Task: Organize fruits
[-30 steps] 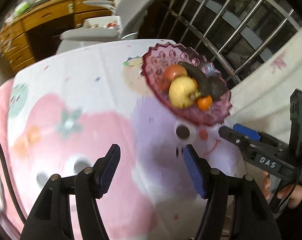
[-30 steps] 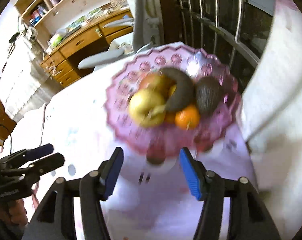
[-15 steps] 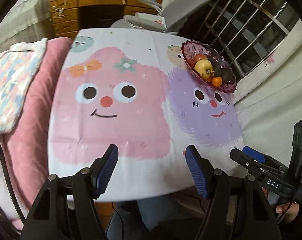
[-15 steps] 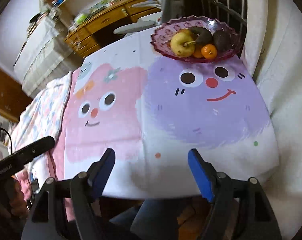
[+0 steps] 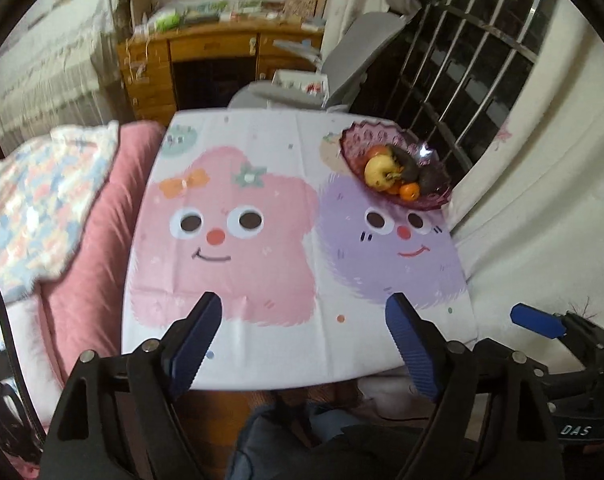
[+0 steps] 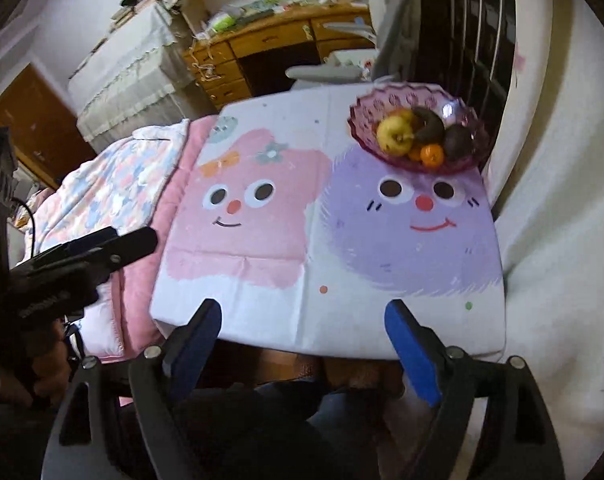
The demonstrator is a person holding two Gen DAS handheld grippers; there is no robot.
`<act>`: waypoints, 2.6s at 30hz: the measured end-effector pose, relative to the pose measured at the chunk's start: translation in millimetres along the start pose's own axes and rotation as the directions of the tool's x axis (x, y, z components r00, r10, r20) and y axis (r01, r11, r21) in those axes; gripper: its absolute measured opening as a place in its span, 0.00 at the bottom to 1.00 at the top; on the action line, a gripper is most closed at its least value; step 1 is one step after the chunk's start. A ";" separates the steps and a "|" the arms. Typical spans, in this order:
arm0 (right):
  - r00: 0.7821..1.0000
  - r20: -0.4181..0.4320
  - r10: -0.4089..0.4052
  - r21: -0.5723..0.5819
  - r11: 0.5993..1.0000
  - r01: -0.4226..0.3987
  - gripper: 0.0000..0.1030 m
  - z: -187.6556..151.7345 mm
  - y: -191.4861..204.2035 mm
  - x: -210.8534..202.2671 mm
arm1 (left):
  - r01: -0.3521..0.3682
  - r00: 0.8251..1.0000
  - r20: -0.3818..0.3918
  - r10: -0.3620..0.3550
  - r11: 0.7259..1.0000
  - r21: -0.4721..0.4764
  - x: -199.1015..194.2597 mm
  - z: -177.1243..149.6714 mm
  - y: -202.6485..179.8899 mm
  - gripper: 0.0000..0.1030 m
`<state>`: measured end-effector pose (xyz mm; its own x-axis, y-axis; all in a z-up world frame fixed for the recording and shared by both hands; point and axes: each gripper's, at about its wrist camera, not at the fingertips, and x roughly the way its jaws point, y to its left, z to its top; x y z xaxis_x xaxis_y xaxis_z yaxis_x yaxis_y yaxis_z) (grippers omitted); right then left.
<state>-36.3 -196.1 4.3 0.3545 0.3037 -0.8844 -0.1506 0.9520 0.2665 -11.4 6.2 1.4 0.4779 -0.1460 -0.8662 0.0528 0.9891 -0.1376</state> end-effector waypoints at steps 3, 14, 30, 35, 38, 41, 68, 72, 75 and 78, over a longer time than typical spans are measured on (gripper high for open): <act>1.000 0.021 -0.021 -0.012 1.000 0.021 0.83 -0.3 2.5 -16.1 | -0.020 0.999 0.041 0.020 1.000 0.012 -16.2 -0.1 -11.5 0.87; 0.997 0.073 -0.028 0.005 1.000 0.028 0.92 -14.7 4.0 -20.2 | -0.129 0.990 0.062 0.129 0.992 -0.016 -20.8 -18.1 -15.9 0.99; 0.997 0.056 -0.050 0.017 0.999 0.049 1.00 -16.7 11.5 -5.6 | -0.191 0.981 0.019 0.191 0.982 -0.004 -8.3 -26.0 -15.4 0.99; 0.997 0.057 -0.056 0.018 0.998 0.055 1.00 -16.5 11.2 -6.4 | -0.188 0.982 0.018 0.188 0.982 -0.005 -7.8 -27.0 -15.1 0.99; 0.997 0.057 -0.058 0.018 0.998 0.057 1.00 -16.3 10.9 -6.3 | -0.185 0.983 0.017 0.185 0.983 -0.011 -8.6 -28.0 -15.5 0.99; 0.997 0.058 -0.058 0.019 0.998 0.057 1.00 -16.3 11.0 -6.6 | -0.180 0.983 0.015 0.181 0.983 -0.014 -6.7 -29.1 -16.1 0.99; 0.997 0.058 -0.057 0.020 0.998 0.056 1.00 -16.9 10.7 -6.7 | -0.179 0.984 0.015 0.179 0.984 -0.016 -6.1 -27.9 -14.7 0.99; 0.997 0.058 -0.058 0.018 0.998 0.057 1.00 -16.8 10.2 -6.7 | -0.180 0.984 0.015 0.180 0.984 -0.016 -5.8 -27.5 -15.3 0.99; 0.997 0.058 -0.057 0.018 0.998 0.056 1.00 -16.7 10.8 -6.9 | -0.179 0.984 0.015 0.180 0.984 -0.016 -6.3 -27.5 -14.8 0.99; 0.997 0.058 -0.057 0.019 0.998 0.056 1.00 -16.7 10.5 -6.9 | -0.180 0.984 0.016 0.180 0.984 -0.017 -6.4 -27.5 -14.9 0.99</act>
<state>-55.7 -188.9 6.7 0.4155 0.2502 -0.8745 -0.1128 0.9682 0.2235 -39.3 -8.1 -4.3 0.4931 0.0346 -0.8693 -0.0486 0.9987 0.0122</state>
